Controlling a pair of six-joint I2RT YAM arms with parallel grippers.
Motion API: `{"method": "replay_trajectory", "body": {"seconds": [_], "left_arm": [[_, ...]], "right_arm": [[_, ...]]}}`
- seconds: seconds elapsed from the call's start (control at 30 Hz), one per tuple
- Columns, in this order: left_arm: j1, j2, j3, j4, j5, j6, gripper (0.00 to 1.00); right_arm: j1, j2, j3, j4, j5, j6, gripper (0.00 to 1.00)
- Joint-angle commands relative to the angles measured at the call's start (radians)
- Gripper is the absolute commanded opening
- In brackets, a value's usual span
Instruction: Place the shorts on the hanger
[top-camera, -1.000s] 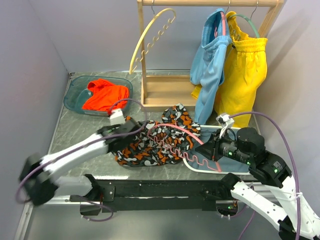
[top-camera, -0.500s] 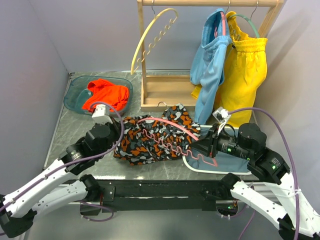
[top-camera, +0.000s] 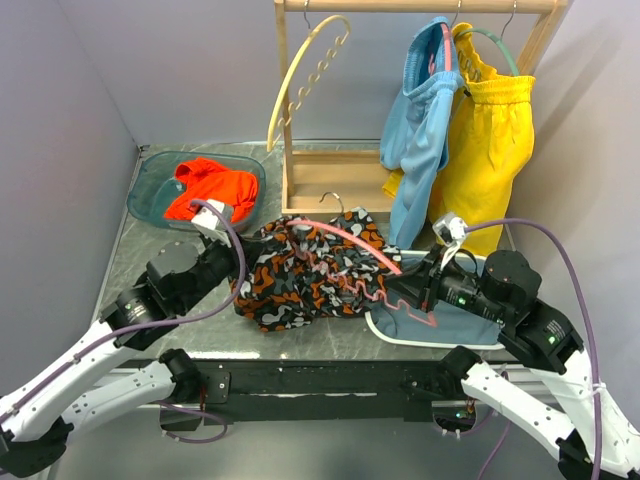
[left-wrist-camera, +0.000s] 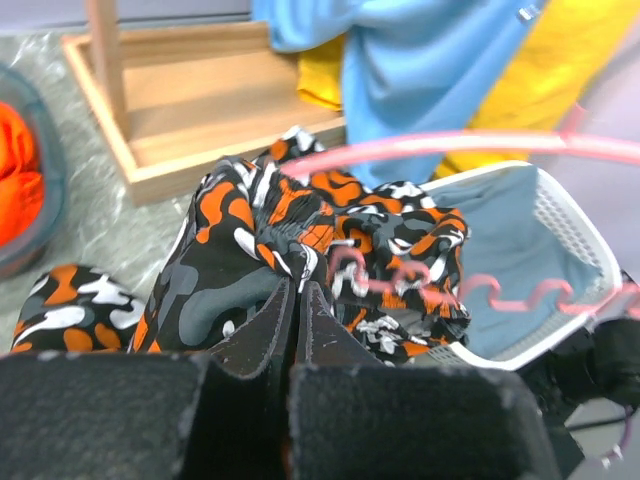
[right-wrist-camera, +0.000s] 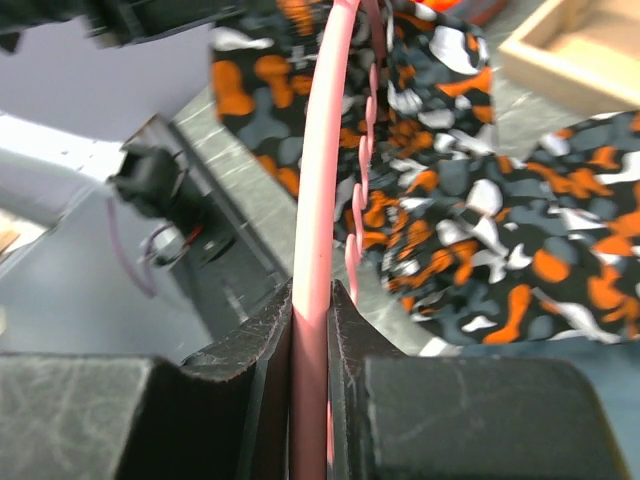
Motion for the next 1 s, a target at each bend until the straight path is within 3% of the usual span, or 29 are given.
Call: {"method": "replay_trajectory", "body": {"seconds": [0.0, 0.17, 0.37, 0.47, 0.63, 0.8, 0.9, 0.97], "left_arm": [[0.0, -0.015, 0.045, 0.019, 0.094, 0.064, 0.01], [0.0, -0.018, 0.059, 0.008, 0.086, 0.076, 0.01], [0.002, -0.018, 0.074, 0.021, -0.062, 0.066, 0.01], [0.0, -0.017, 0.08, 0.024, -0.09, 0.081, 0.01], [0.0, 0.0, 0.1, 0.019, 0.072, 0.101, 0.01], [0.0, 0.008, 0.123, -0.009, 0.291, 0.104, 0.01], [-0.001, -0.008, 0.126, -0.025, 0.336, 0.102, 0.01], [0.0, -0.009, 0.128, -0.044, 0.245, 0.101, 0.01]], "right_arm": [[0.005, -0.039, 0.027, 0.11, 0.119, -0.04, 0.0], [0.005, -0.003, 0.055, 0.105, -0.01, -0.076, 0.0], [0.011, -0.017, -0.067, 0.208, -0.287, -0.074, 0.0], [0.019, -0.025, -0.101, 0.24, -0.326, -0.074, 0.0], [0.022, 0.021, -0.175, 0.397, -0.4, -0.057, 0.0], [0.024, 0.088, -0.2, 0.498, -0.283, -0.076, 0.0], [0.024, 0.147, -0.195, 0.53, -0.236, -0.096, 0.0], [0.025, 0.162, -0.198, 0.576, -0.266, -0.09, 0.0]]}}
